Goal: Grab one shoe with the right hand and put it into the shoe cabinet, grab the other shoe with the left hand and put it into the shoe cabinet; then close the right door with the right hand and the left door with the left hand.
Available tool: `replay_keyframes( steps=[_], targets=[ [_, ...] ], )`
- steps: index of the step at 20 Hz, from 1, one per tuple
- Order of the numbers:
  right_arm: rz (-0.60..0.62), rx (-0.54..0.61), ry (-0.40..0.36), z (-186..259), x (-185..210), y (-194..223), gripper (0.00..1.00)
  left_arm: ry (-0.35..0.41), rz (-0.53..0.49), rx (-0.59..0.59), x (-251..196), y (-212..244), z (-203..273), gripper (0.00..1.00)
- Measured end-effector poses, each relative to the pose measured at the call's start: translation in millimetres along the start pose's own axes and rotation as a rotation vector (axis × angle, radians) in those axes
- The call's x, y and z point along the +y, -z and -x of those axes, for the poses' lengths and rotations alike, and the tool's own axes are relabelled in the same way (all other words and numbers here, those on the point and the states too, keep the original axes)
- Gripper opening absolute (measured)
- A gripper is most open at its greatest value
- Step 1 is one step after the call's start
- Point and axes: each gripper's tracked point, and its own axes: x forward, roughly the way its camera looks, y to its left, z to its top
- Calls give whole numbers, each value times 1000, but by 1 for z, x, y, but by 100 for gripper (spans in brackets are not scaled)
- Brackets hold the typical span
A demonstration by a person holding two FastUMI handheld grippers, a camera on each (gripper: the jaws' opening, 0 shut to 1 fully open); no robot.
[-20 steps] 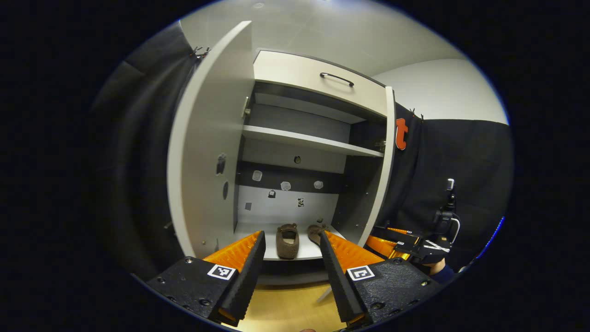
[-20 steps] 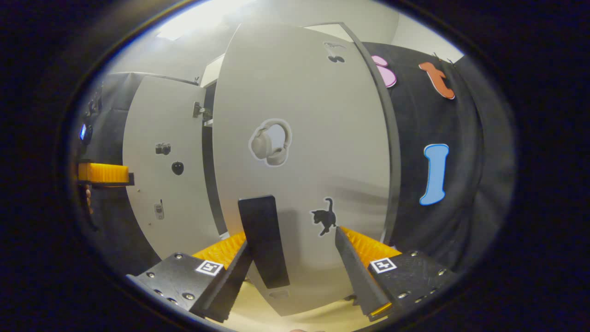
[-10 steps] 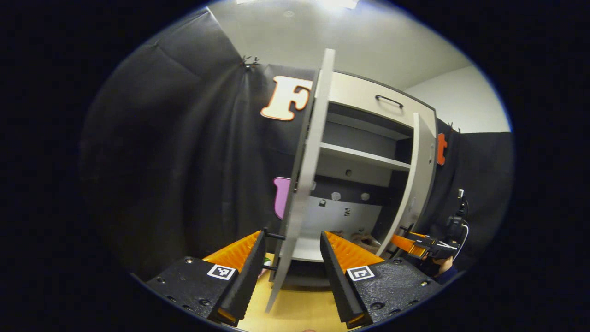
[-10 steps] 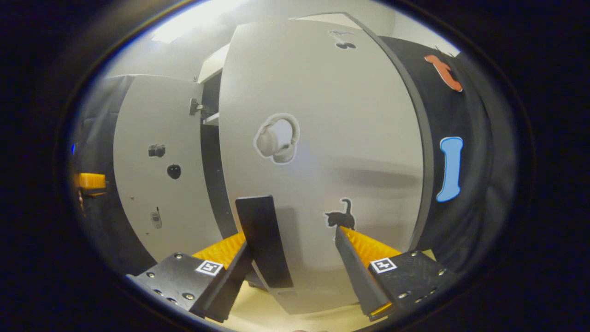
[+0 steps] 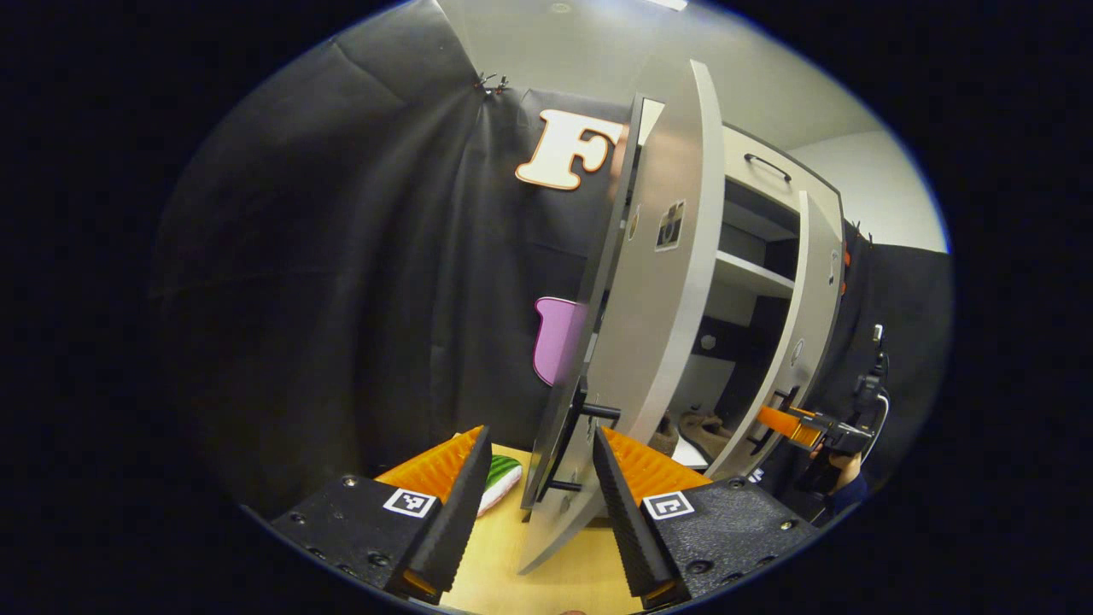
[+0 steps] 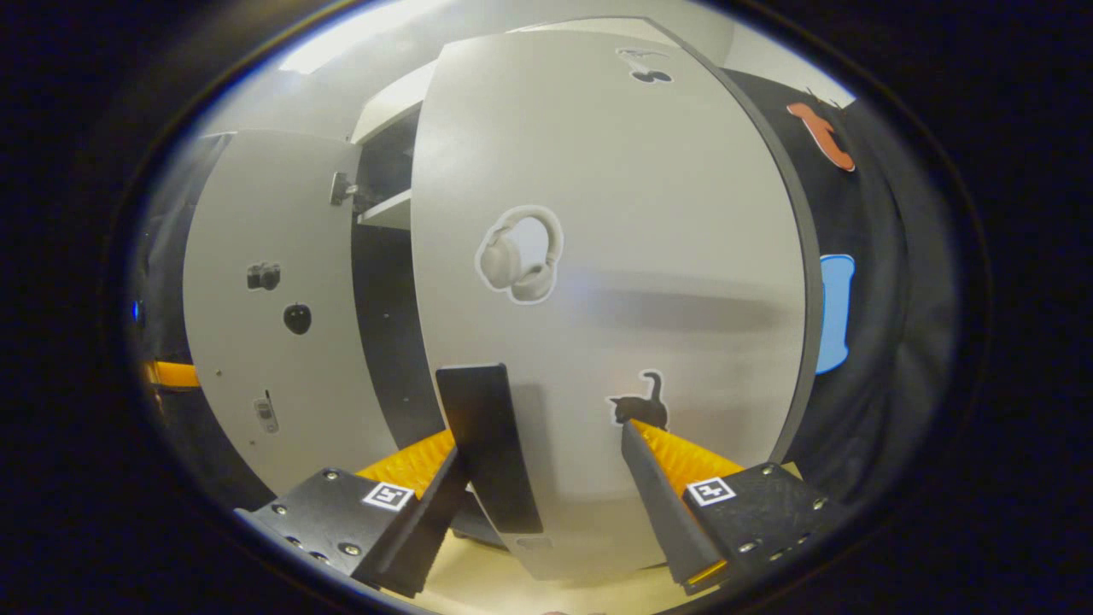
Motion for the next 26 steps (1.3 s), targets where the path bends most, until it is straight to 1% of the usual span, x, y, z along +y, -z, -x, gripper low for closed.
replay_keyframes(
  steps=[2,3,4,5,8,9,10,11,12,13,14,15,17,18,19,20,22,24,25,26],
  targets=[
    [8,-3,13,-1,0,0,97,18,-18,14,1,4,-7,74],
    [12,-4,19,-1,0,0,100,33,-22,24,0,6,-11,74],
    [16,-4,25,-1,0,1,98,54,-21,31,-2,7,-13,74],
    [22,-5,31,-1,0,1,98,81,-18,37,-7,8,-15,74],
    [41,-7,47,-1,0,3,100,107,-26,39,-10,8,-21,72],
    [40,-7,51,-2,1,3,100,123,-14,44,-14,8,-21,69],
    [36,-4,57,-2,0,3,98,138,-5,45,-17,10,-21,68],
    [29,0,61,-1,0,5,98,150,2,47,-19,11,-21,66],
    [23,2,64,-1,1,5,100,158,9,48,-21,12,-22,59],
    [21,5,63,1,1,7,98,166,14,49,-23,11,-21,59],
    [23,5,63,2,1,7,98,174,19,48,-23,11,-21,58],
    [26,2,63,4,1,8,100,185,26,50,-26,11,-22,58],
    [30,-6,66,8,2,7,100,217,41,56,-31,13,-28,58],
    [31,-9,67,10,2,6,98,235,47,59,-36,13,-31,58],
    [28,-13,67,12,2,5,100,255,51,62,-42,14,-35,58],
    [23,-14,65,14,3,3,98,274,56,65,-46,15,-37,58],
    [18,-17,63,21,2,0,97,304,59,69,-59,21,-44,58],
    [33,-30,83,28,-3,-4,98,308,44,75,-64,23,-56,57],
    [40,-34,95,34,-7,-5,100,310,37,77,-66,23,-62,64],
    [44,-37,107,40,-12,-6,100,313,32,77,-71,23,-65,64]
  ],
)
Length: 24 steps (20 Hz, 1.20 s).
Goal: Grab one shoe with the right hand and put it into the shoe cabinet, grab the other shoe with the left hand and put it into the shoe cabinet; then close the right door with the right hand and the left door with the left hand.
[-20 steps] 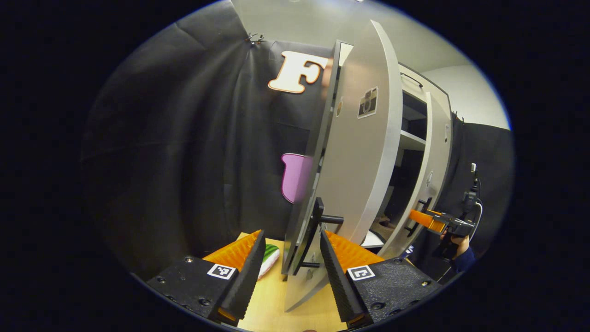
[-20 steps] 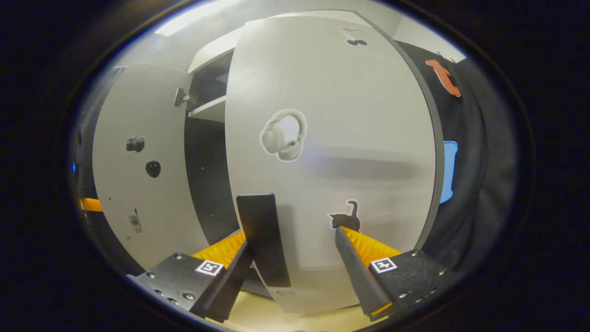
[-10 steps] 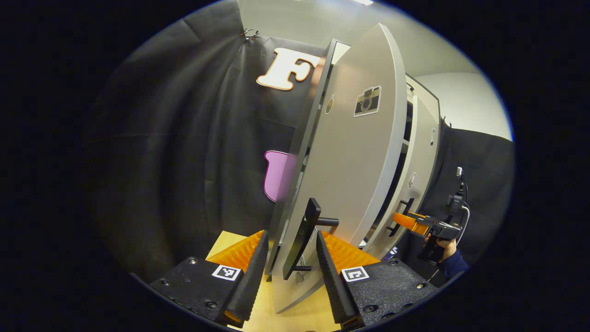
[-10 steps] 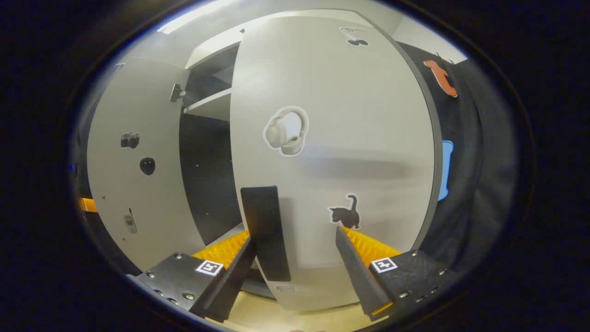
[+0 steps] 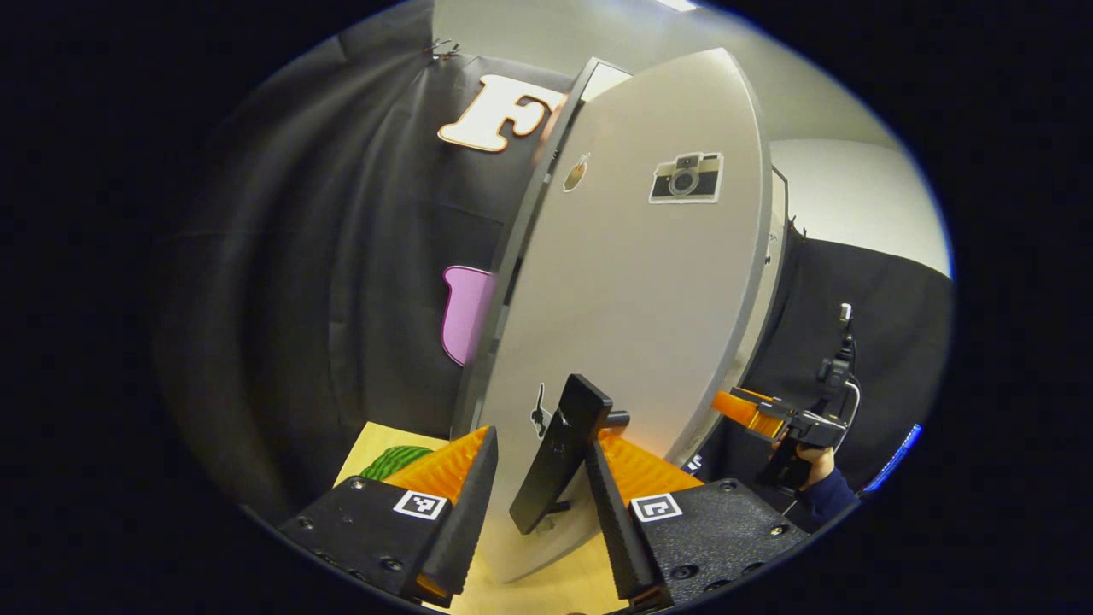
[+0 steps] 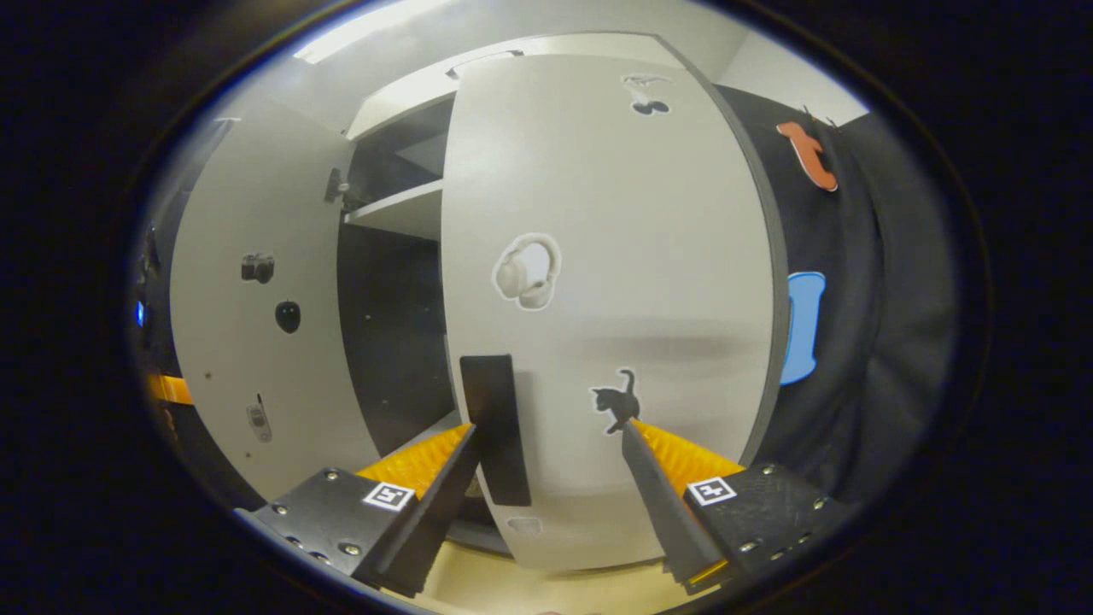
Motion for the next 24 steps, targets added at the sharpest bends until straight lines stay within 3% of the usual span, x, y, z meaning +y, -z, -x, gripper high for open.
replay_keyframes(
  steps=[5,9,19,24],
  targets=[
    [-27,-26,42,16,-22,-8,100,22,-2,9,-9,2,-7,64],
    [-45,-25,51,20,-29,-5,100,2,-63,12,-15,4,-10,64],
    [-50,3,43,22,-39,14,100,42,16,49,-36,20,-13,64],
    [-43,11,50,28,-50,17,98,122,48,62,-61,25,-36,64]
  ],
)
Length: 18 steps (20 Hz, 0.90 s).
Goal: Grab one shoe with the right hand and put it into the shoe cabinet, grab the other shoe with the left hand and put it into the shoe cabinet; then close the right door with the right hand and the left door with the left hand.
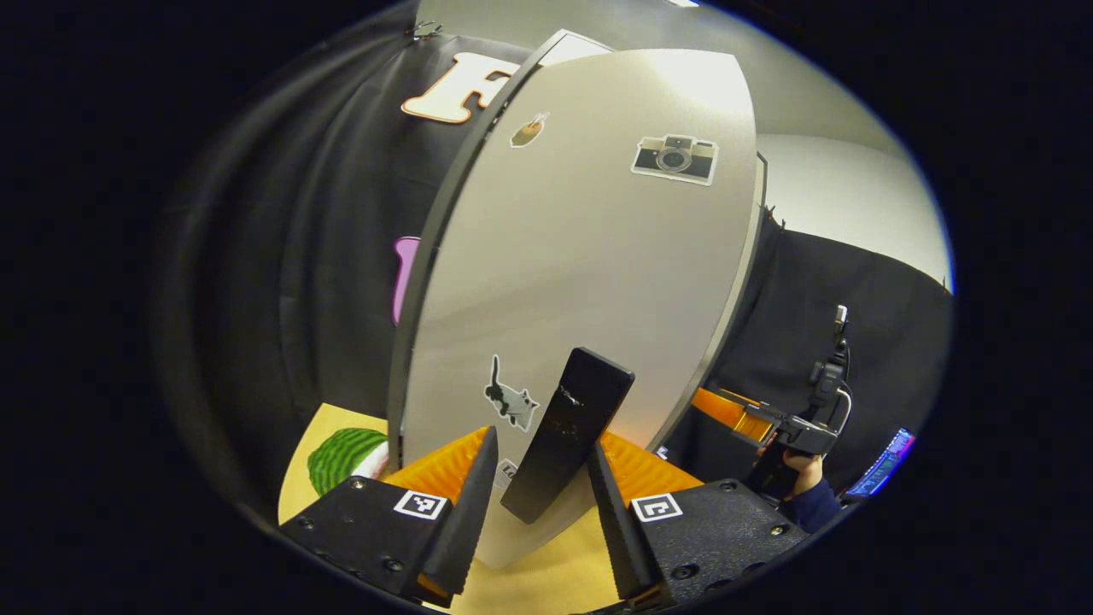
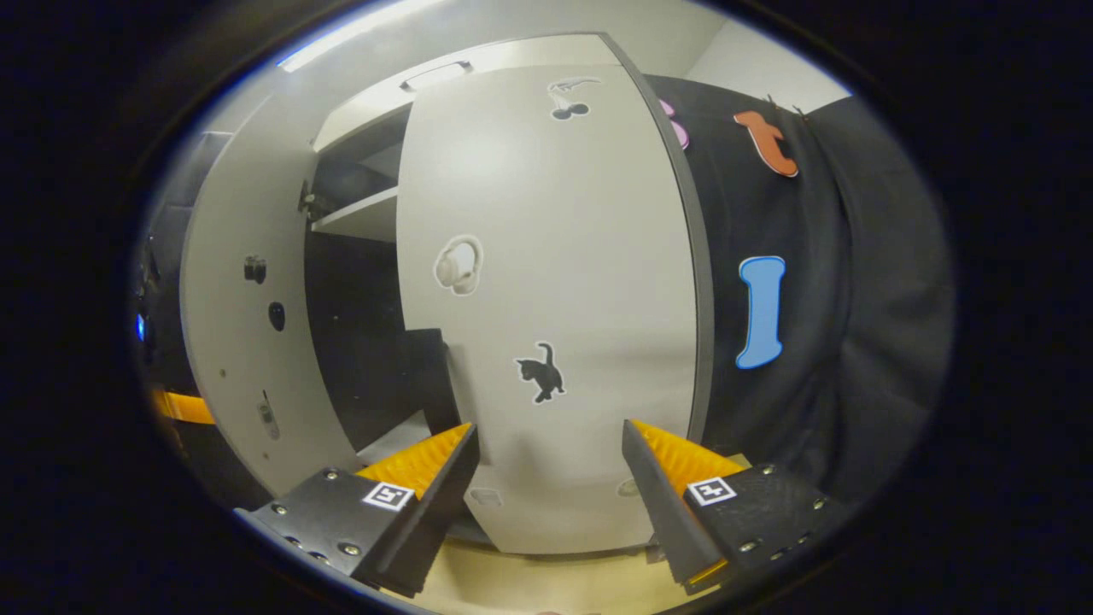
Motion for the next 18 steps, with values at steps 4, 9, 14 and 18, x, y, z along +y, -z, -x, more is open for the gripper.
replay_keyframes(
  steps=[4,9,14,18],
  targets=[
    [6,-5,39,15,-24,-1,97,43,-1,13,-16,4,-28,68],
    [-16,-11,115,40,-65,-1,100,53,-78,21,-33,5,-69,70],
    [-68,-9,190,64,-106,3,100,79,-64,26,-41,10,-98,70],
    [-100,-26,233,77,-127,1,100,67,-77,24,-43,7,-108,70]
  ],
)
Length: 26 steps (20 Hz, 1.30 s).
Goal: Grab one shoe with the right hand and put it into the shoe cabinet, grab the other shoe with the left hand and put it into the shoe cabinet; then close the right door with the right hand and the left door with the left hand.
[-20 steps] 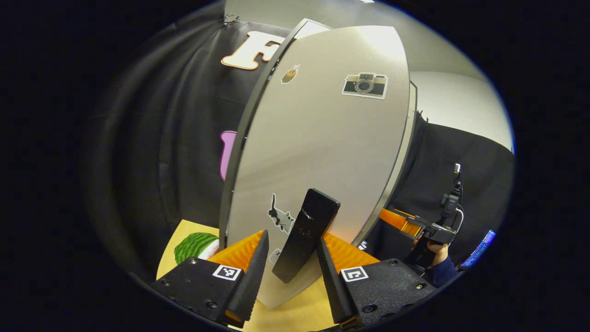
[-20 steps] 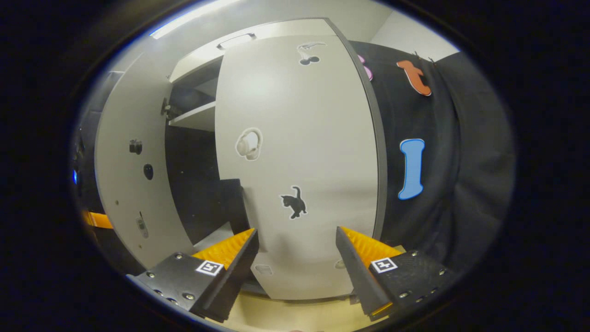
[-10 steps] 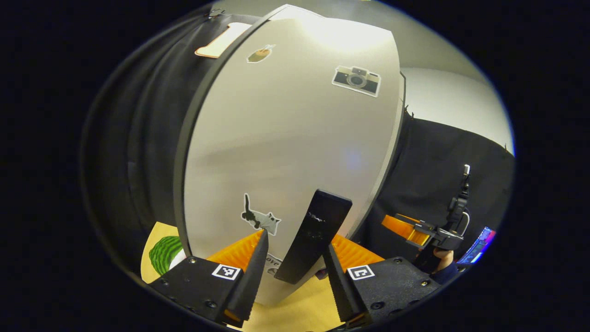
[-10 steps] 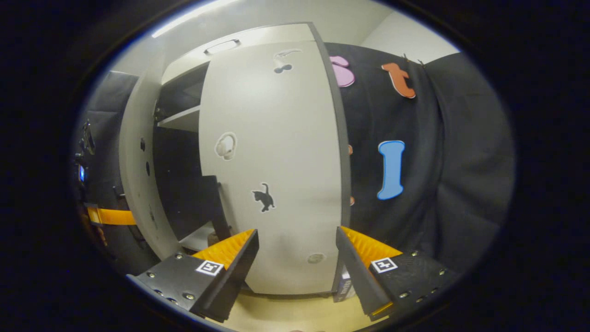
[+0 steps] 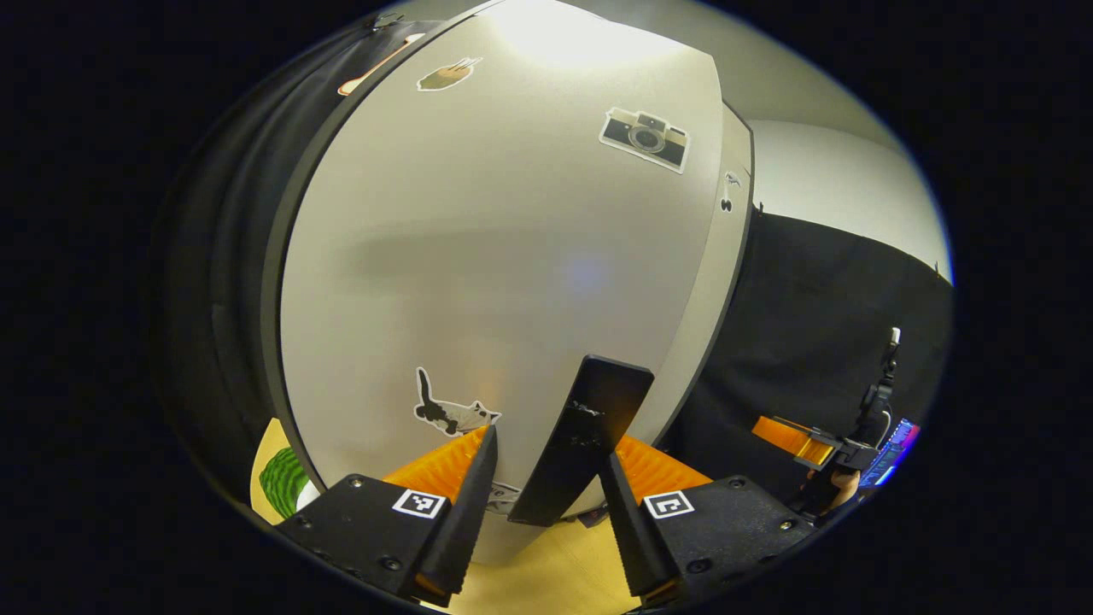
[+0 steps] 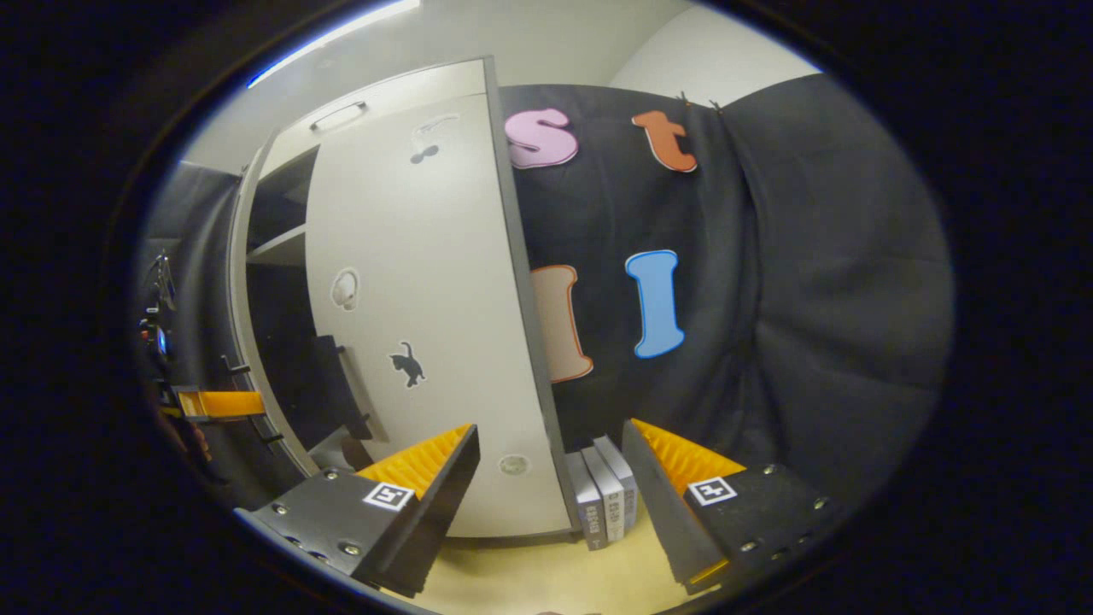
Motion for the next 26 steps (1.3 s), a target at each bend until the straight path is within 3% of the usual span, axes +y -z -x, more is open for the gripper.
replay_keyframes(
  steps=[7,12,26],
  targets=[
    [-1,-2,36,12,-19,1,100,-25,-29,3,-2,-3,-25,71],
    [-8,-11,44,18,-26,0,100,-15,21,4,2,-4,-42,70],
    [-42,-3,65,21,-38,6,100,-46,-19,16,4,-4,-52,69]
  ],
)
